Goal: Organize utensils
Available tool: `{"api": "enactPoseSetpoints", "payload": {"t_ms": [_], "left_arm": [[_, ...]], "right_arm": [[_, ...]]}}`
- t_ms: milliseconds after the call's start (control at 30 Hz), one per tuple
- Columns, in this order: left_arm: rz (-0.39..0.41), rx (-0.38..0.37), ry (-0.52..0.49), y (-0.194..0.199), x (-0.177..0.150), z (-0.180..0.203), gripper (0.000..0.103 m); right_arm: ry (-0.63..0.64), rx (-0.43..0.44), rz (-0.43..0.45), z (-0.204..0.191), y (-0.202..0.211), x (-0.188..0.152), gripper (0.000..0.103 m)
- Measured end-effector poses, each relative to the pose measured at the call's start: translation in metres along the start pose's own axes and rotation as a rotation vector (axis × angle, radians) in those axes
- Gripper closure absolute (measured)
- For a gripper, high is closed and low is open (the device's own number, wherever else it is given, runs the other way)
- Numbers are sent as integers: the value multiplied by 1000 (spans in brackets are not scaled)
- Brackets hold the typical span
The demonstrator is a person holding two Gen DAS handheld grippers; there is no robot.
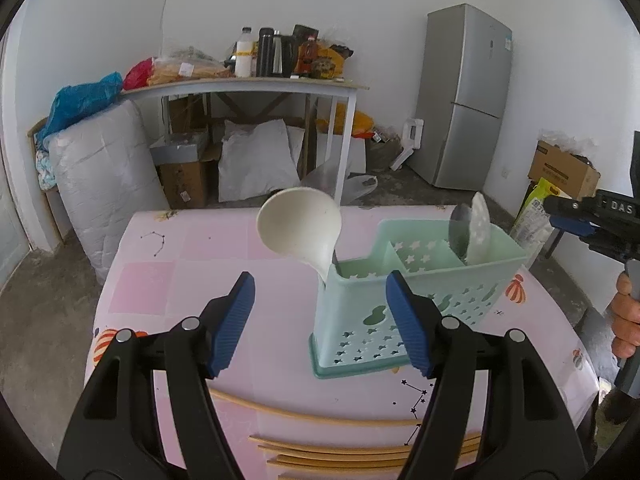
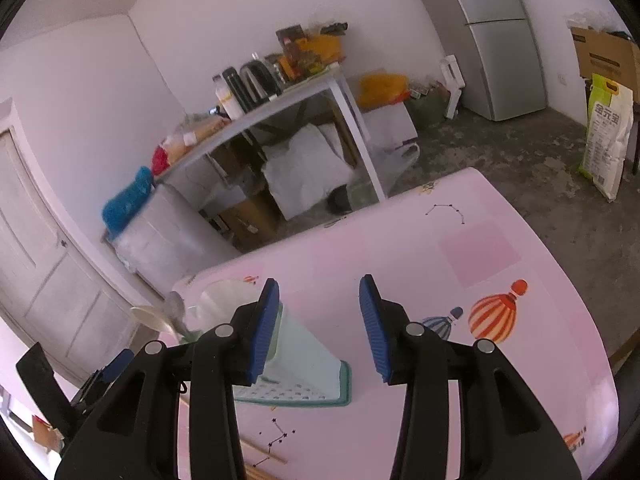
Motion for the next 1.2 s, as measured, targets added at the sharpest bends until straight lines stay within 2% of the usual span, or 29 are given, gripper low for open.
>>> {"api": "enactPoseSetpoints", "payload": {"t_ms": [133,233,433,600,800,867,967,1067,1200], "left_arm": [[13,-9,-3,10,-4,0,36],[-8,-18,-13,16,-13,1,36],[-98,-57,-18,25,-48,5,35],[-182,-107,-39,31,-83,15,35],[-290,-223,-42,36,-126,34,36],[-334,-275,-13,36,-142,42,39],[-392,-373,48,37,-163,54,52],[-428,-435,99,39,-175,61,63],[-455,-502,164,42,-184,66,74]], "right_arm": [[-24,8,9,9,21,-19,59],[-54,18,-14,17,28,-44,58],[-57,43,-146,23,14,-98,55],[-41,58,-251,26,-1,-129,55],[-27,94,-339,33,-17,-151,55],[2,124,-382,27,-28,-158,55],[87,152,-437,10,-45,-168,56],[199,185,-474,-11,-63,-177,65],[338,197,-496,-31,-80,-185,75]]}}
Point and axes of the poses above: each gripper's, at about its wrist camera, not at the fingertips, and y roughly against the way its jaws point, z to its right, x to its top, the point moved 7 cm from there along -y, roughly the way its jaws point, and after that the axes turned 4 degrees about -y, right-handed, at the moved point
